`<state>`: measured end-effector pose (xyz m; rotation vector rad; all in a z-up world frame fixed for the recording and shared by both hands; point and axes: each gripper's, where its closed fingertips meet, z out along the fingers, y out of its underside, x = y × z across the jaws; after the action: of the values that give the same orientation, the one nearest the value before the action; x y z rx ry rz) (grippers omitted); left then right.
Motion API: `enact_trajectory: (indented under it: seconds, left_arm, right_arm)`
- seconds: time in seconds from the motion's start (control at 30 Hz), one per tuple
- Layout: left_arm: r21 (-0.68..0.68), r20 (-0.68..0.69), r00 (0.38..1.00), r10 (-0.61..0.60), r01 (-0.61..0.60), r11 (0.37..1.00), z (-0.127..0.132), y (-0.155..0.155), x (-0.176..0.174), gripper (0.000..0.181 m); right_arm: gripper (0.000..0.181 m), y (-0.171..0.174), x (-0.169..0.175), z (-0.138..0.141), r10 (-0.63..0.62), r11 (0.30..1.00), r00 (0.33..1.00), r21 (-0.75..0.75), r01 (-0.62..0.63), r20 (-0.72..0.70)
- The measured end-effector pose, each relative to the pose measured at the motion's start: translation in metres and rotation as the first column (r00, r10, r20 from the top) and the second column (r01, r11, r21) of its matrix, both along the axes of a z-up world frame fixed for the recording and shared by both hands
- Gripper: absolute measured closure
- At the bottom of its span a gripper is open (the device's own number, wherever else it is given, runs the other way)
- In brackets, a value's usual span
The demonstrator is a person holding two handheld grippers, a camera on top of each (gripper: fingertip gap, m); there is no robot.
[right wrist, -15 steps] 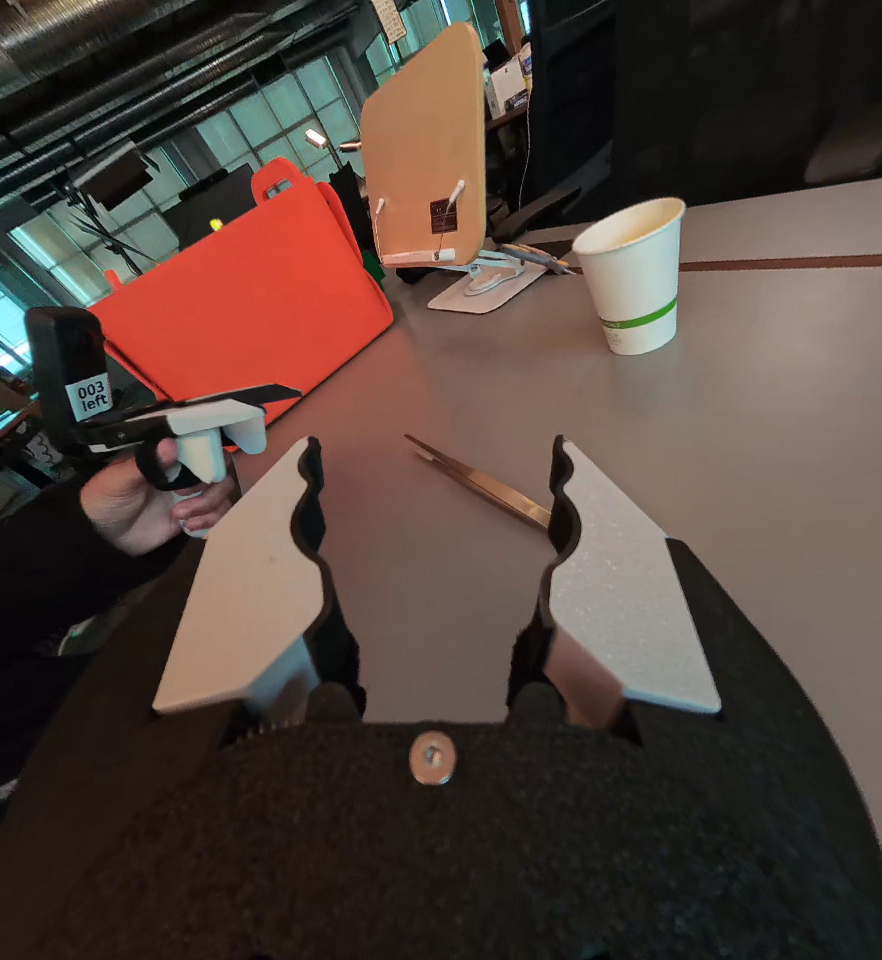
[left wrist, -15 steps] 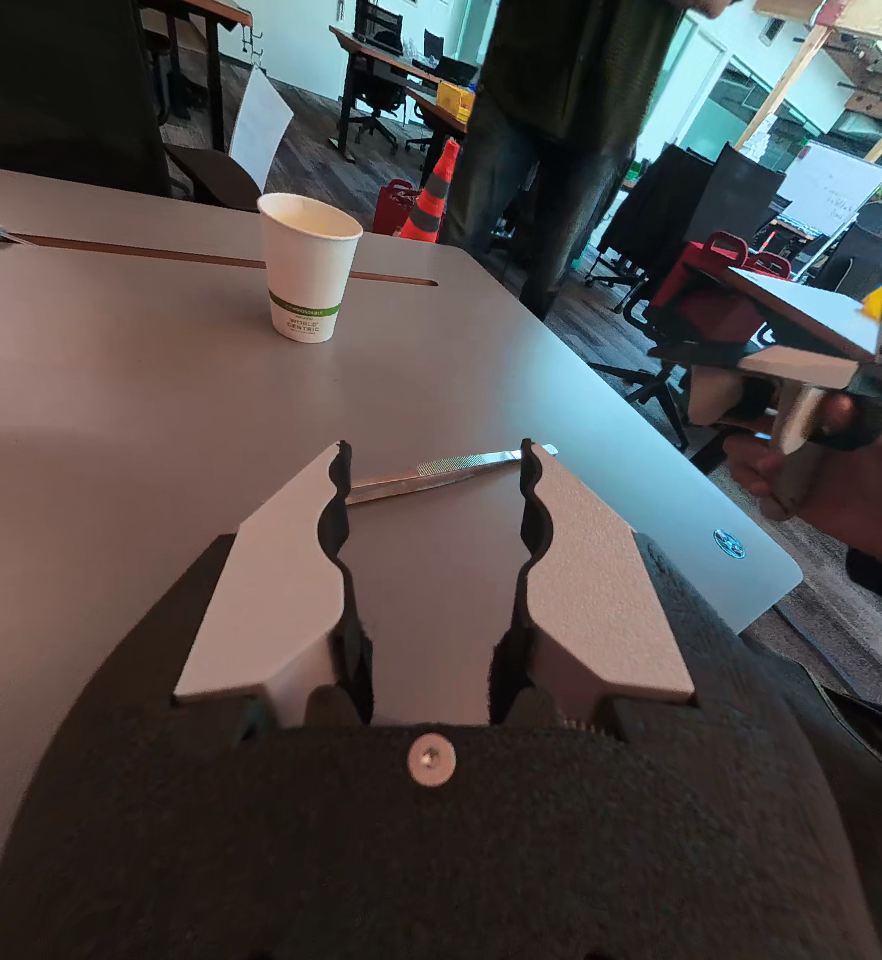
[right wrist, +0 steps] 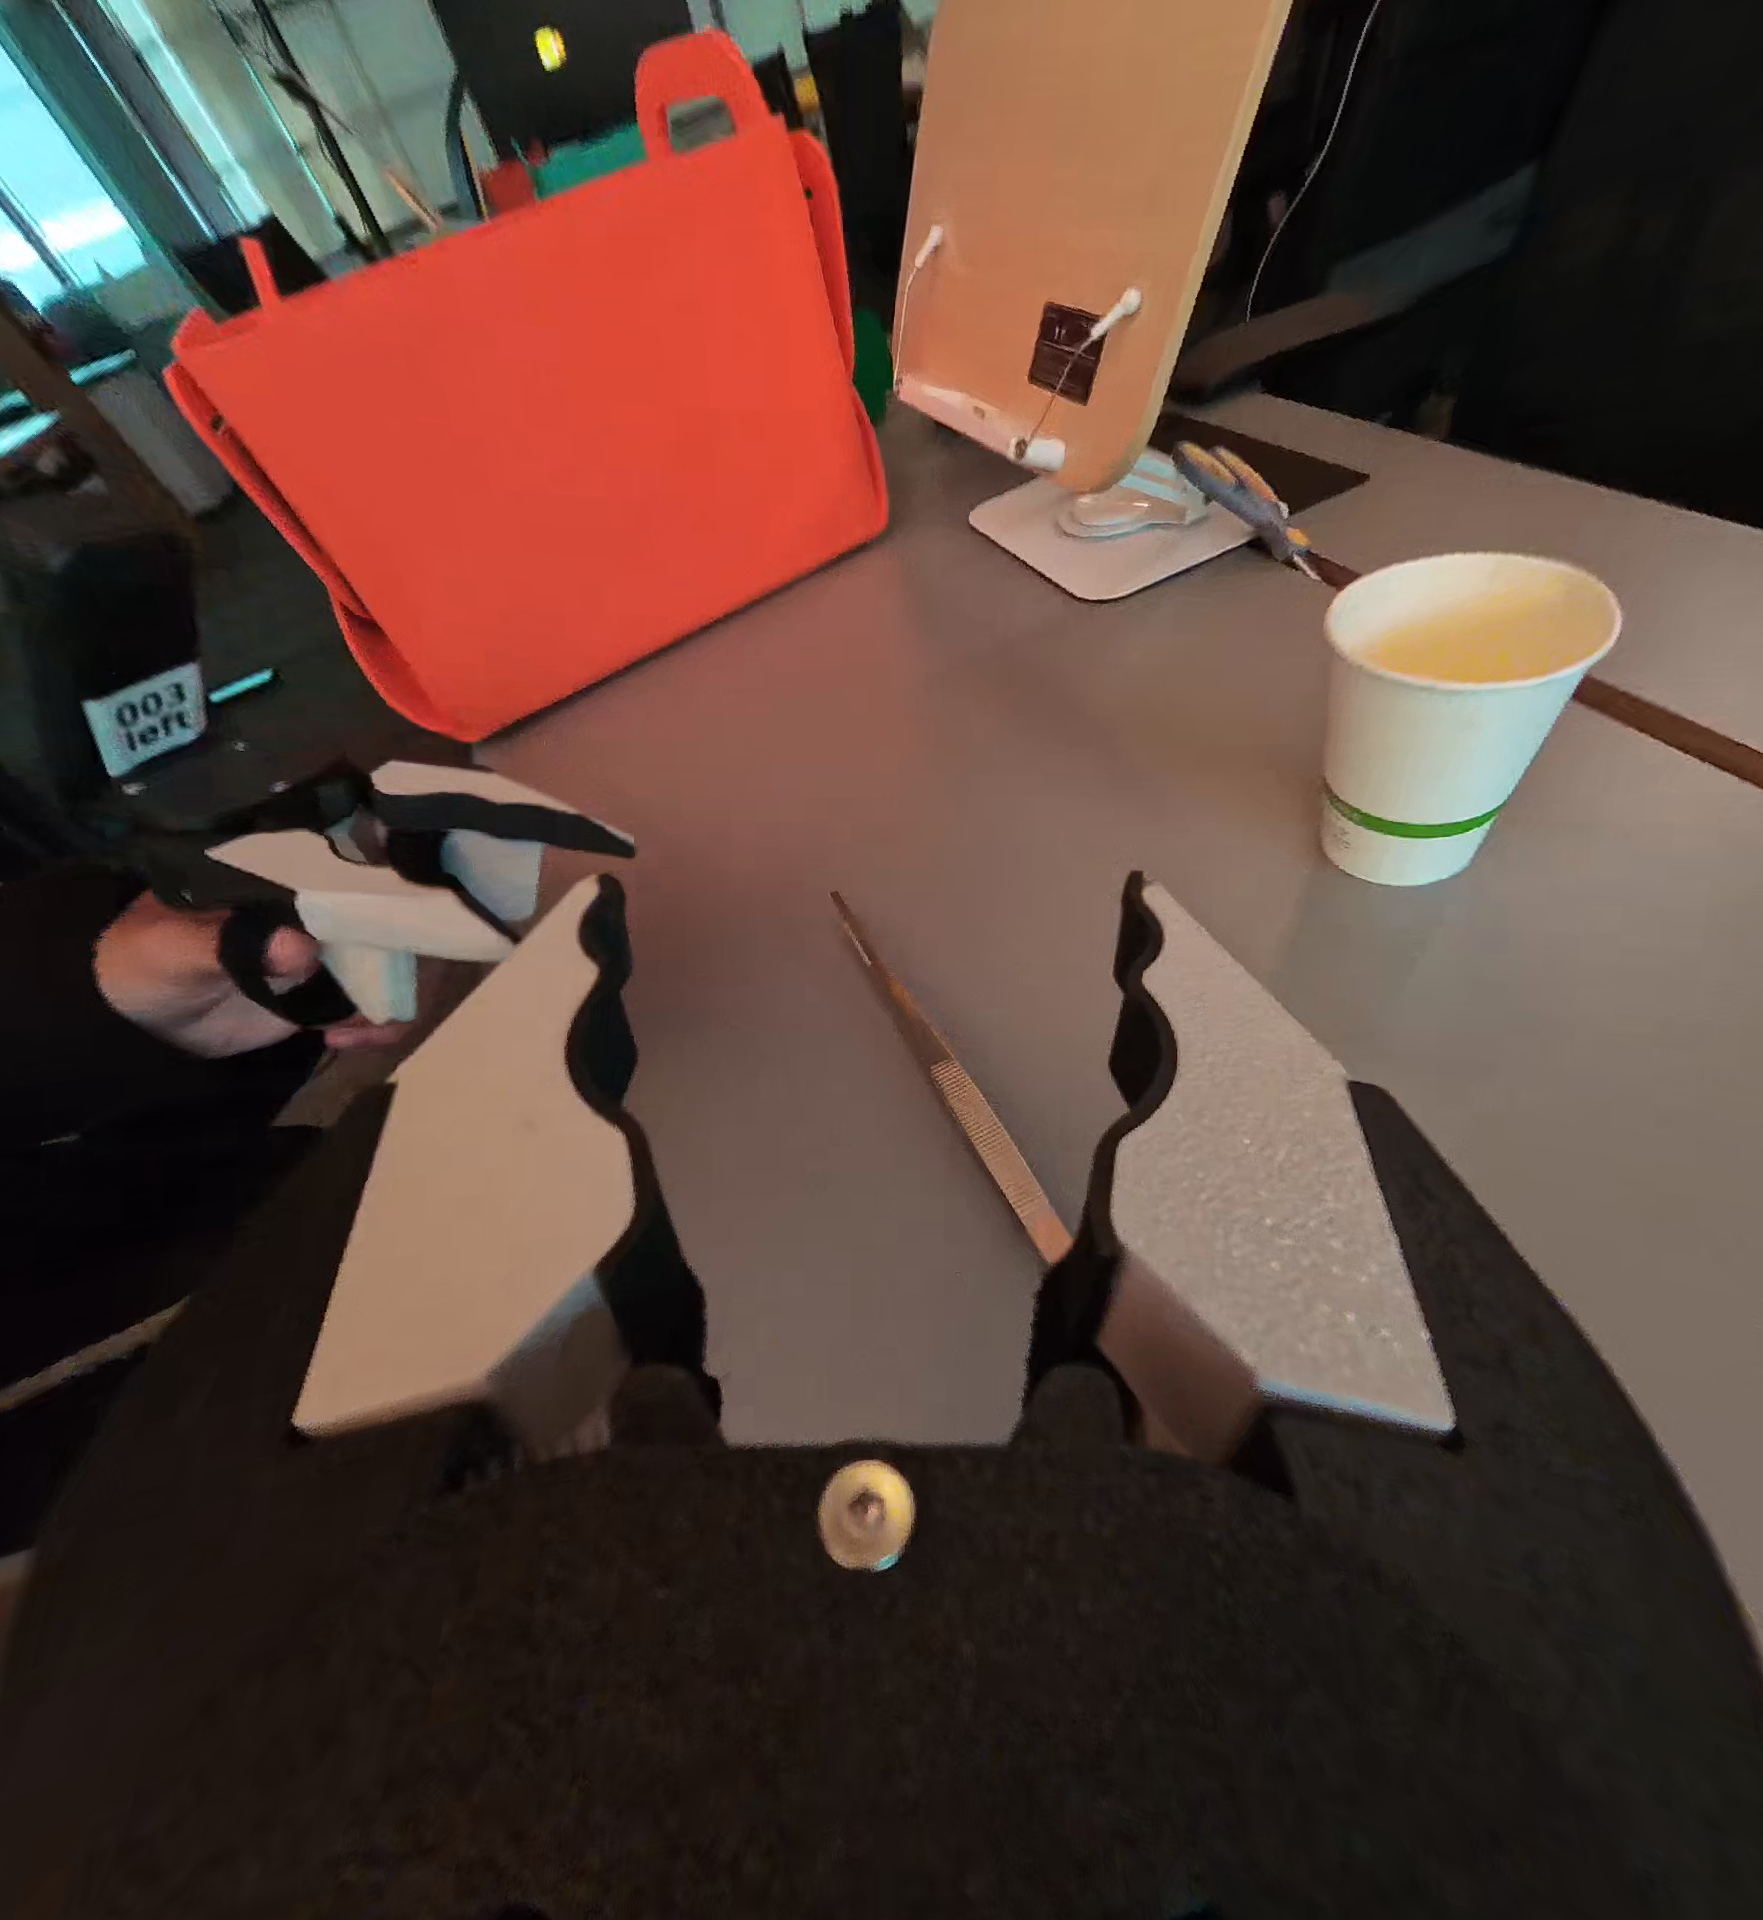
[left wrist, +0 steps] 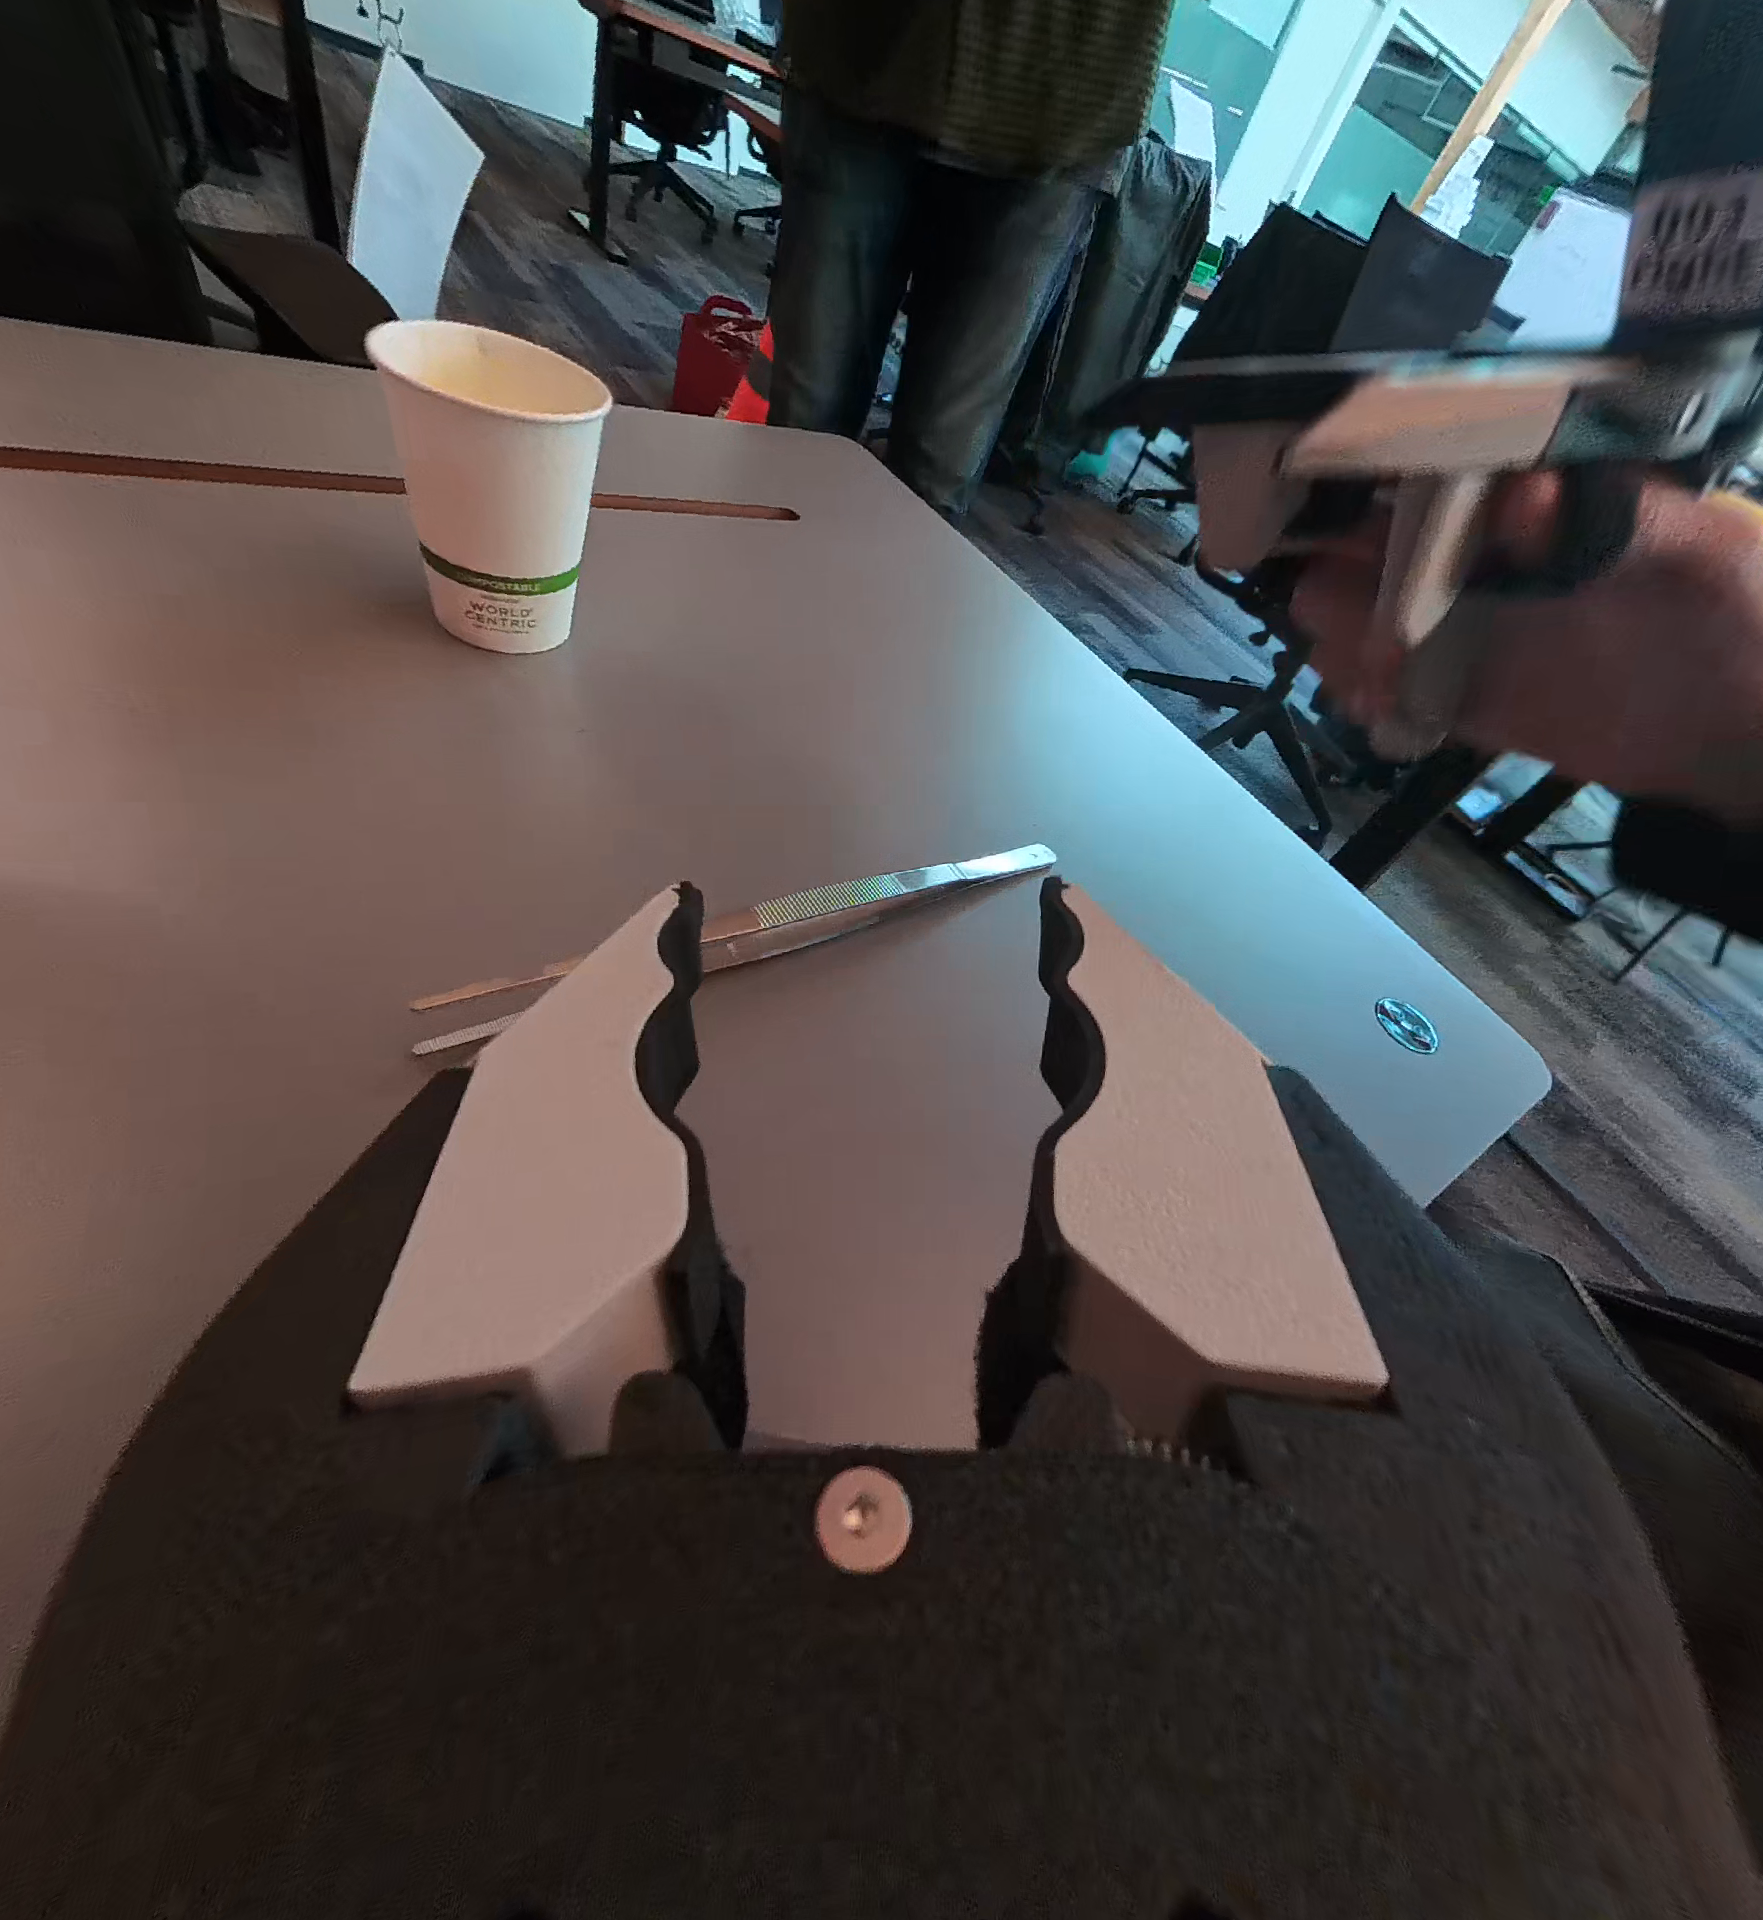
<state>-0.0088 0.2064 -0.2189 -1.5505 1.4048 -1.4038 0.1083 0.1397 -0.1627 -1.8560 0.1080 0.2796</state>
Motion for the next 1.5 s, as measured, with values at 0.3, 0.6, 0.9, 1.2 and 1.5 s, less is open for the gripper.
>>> enact_trajectory:
  seconds: [0.3,0.6,0.9,1.2,1.5]
  left_arm:
    - [0.113,0.000,1.000,0.000,0.001,0.994,0.000,-0.003,0.001,0.116]
    - [0.165,0.015,1.000,-0.002,0.000,0.986,0.002,-0.007,0.007,0.116]
    - [0.284,0.061,0.998,0.031,-0.047,0.958,0.003,0.046,0.118,0.095]
    - [0.269,-0.072,0.995,-0.071,0.088,0.959,-0.059,0.099,0.261,0.075]
    - [0.299,-0.013,0.998,-0.063,0.064,0.952,-0.075,0.119,0.315,0.102]
  right_arm:
    - [0.090,-0.026,-0.007,0.135,0.016,1.000,0.985,0.014,-0.019,0.171]
    - [0.087,-0.062,-0.038,0.107,-0.066,0.979,0.996,0.198,0.053,0.062]
    - [0.086,-0.076,-0.056,-0.034,-0.159,0.971,0.956,0.133,0.196,-0.248]
    - [0.091,-0.076,-0.047,-0.058,-0.184,0.980,0.976,0.055,0.191,-0.117]
    - [0.091,-0.063,-0.010,-0.091,-0.236,0.972,0.969,-0.024,0.234,-0.078]
